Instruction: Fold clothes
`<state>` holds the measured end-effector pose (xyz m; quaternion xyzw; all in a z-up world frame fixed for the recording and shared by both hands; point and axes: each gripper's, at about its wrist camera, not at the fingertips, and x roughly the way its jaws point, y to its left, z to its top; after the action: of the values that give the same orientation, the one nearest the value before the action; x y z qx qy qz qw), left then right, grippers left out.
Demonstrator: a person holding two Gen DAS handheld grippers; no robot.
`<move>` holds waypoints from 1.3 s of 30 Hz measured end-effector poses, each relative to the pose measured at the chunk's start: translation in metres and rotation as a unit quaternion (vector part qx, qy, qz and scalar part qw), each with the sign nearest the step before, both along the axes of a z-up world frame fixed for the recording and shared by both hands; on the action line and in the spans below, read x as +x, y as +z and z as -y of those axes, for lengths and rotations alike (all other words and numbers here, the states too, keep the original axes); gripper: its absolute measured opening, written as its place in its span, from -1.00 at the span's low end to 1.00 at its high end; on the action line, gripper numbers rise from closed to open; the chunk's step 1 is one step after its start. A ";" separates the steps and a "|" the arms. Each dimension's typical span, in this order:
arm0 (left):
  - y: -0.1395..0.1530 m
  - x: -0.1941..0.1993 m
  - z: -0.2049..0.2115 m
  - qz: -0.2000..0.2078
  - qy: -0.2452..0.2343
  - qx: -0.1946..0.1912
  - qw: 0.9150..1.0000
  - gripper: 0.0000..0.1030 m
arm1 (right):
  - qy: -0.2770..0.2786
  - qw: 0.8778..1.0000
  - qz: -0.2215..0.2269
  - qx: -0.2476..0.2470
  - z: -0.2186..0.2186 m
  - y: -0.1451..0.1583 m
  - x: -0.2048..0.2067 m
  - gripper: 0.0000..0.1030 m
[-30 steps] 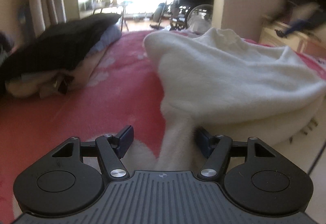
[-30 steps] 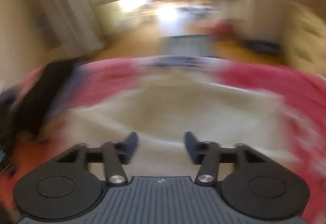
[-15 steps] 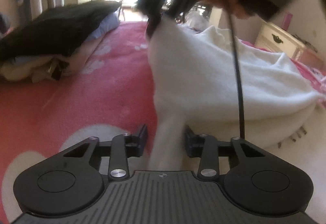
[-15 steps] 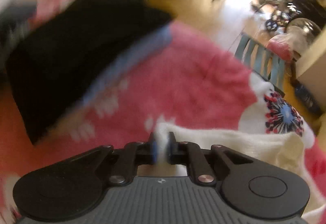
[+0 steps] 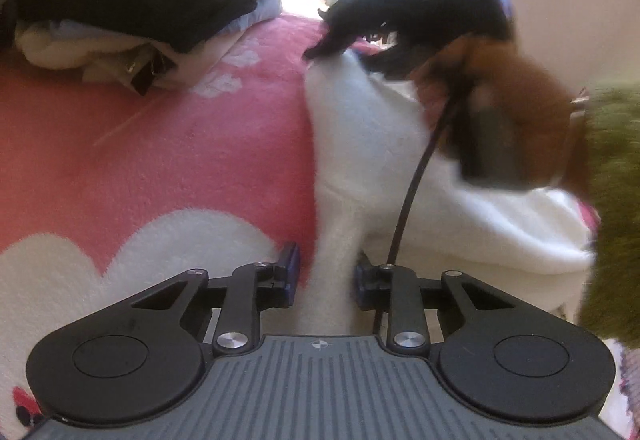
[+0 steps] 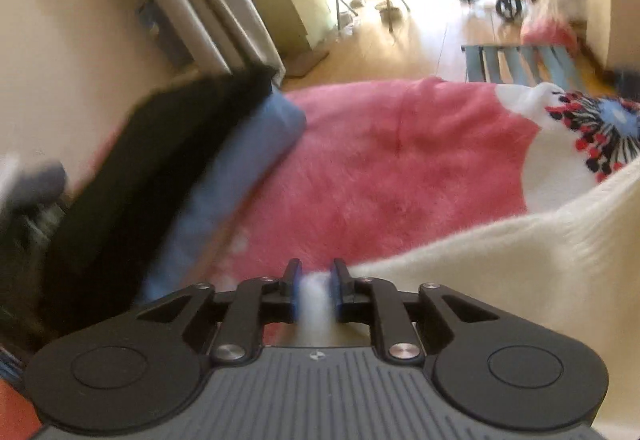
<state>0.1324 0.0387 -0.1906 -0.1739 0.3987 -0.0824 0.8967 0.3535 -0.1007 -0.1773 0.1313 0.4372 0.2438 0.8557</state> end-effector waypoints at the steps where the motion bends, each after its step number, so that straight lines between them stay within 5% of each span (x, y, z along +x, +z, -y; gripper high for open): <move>1: 0.000 0.000 0.000 0.000 0.000 -0.001 1.000 -0.44 | -0.006 1.000 0.015 0.012 0.013 0.016 -0.008 -0.28; 5: 0.000 0.002 -0.004 -0.004 -0.002 -0.013 1.000 -0.42 | -0.041 0.995 0.093 0.012 0.089 0.086 -0.066 -0.18; 9: 0.003 0.005 -0.016 -0.013 -0.002 -0.047 0.999 -0.34 | -0.121 0.982 0.121 -0.080 0.171 0.120 -0.141 -0.18; 16: 0.019 -0.012 -0.023 0.006 0.001 -0.012 1.000 -0.25 | -0.197 0.958 0.065 -0.199 0.250 0.088 -0.217 -0.25; 21: 0.050 -0.023 -0.010 0.084 0.041 0.047 0.994 -0.25 | -0.193 0.956 0.078 -0.209 0.257 0.053 -0.213 -0.26; 25: 0.064 -0.002 0.026 0.133 -0.008 0.080 0.988 -0.21 | -0.173 0.958 0.091 -0.211 0.259 0.022 -0.187 -0.26; 29: 0.022 0.039 0.061 0.067 -0.062 0.139 0.986 -0.20 | -0.174 0.957 0.068 -0.223 0.281 -0.021 -0.173 -0.35; 31: 0.008 0.046 0.064 0.064 -0.068 0.166 0.982 -0.20 | -0.177 0.959 0.072 -0.209 0.289 -0.019 -0.175 -0.42; 35: 0.015 0.048 0.058 0.052 -0.081 0.173 0.980 -0.18 | -0.211 0.955 0.087 -0.188 0.303 0.004 -0.188 -0.41; 39: 0.022 0.056 0.062 0.018 -0.086 0.194 0.977 -0.11 | -0.232 0.956 0.044 -0.176 0.329 -0.017 -0.182 -0.34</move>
<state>0.1884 -0.0235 -0.1691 0.0403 0.4044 -0.0837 0.9099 0.1719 -0.4300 -0.1941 0.0655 0.3923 -0.0364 0.9168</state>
